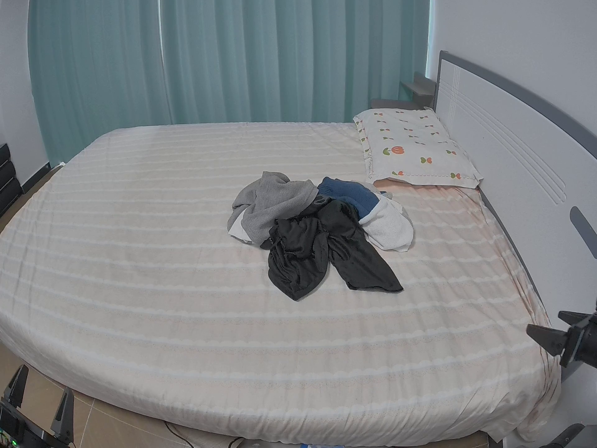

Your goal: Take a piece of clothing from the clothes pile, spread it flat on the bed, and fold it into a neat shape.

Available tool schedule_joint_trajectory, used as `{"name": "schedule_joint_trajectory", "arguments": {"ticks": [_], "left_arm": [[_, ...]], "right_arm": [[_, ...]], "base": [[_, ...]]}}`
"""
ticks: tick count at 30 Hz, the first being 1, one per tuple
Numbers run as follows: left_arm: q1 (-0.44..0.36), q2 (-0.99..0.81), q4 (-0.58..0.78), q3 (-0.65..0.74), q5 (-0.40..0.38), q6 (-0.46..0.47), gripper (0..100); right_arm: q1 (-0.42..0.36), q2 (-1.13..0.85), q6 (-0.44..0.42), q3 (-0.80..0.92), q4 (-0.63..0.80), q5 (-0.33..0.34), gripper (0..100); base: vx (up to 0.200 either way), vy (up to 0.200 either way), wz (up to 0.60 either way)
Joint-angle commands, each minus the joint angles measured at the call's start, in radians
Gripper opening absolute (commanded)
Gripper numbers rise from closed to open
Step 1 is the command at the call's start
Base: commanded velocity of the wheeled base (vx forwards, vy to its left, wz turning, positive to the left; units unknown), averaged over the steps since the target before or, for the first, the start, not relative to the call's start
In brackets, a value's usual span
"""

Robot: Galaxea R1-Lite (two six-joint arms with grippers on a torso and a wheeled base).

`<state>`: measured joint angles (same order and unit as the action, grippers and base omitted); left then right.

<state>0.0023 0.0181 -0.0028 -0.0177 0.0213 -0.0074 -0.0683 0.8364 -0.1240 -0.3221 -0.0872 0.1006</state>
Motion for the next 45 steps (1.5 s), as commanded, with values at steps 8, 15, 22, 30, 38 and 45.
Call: {"name": "schedule_joint_trajectory", "arguments": {"ticks": [8, 15, 22, 30, 38, 45], "left_arm": [[-0.001, -0.015, 0.000, 0.018, 0.000, 0.000, 100], [0.001, -0.015, 0.000, 0.018, 0.000, 0.000, 100], [0.001, -0.015, 0.000, 0.018, 0.000, 0.000, 100], [0.001, -0.015, 0.000, 0.018, 0.000, 0.000, 100], [0.001, -0.015, 0.001, 0.018, 0.000, 0.000, 100], [0.001, -0.015, 0.000, 0.018, 0.000, 0.000, 100]], "right_arm": [[-0.223, 1.012, -0.316, -0.371, -0.292, -0.136, 100], [-0.238, 1.256, -0.378, -0.611, -0.287, -0.191, 100], [-0.242, 1.462, -0.462, -0.839, -0.275, -0.210, 100], [-0.258, 1.633, -0.471, -1.042, -0.247, -0.282, 100], [-0.281, 1.710, -0.491, -1.163, -0.224, -0.309, 100], [-0.308, 1.782, -0.493, -1.273, -0.177, -0.329, 100]], "base": [[0.000, 0.000, 0.00], [0.000, 0.000, 0.00], [0.000, 0.000, 0.00], [0.000, 0.000, 0.00], [0.000, 0.000, 0.00], [0.000, 0.000, 0.00]]}}
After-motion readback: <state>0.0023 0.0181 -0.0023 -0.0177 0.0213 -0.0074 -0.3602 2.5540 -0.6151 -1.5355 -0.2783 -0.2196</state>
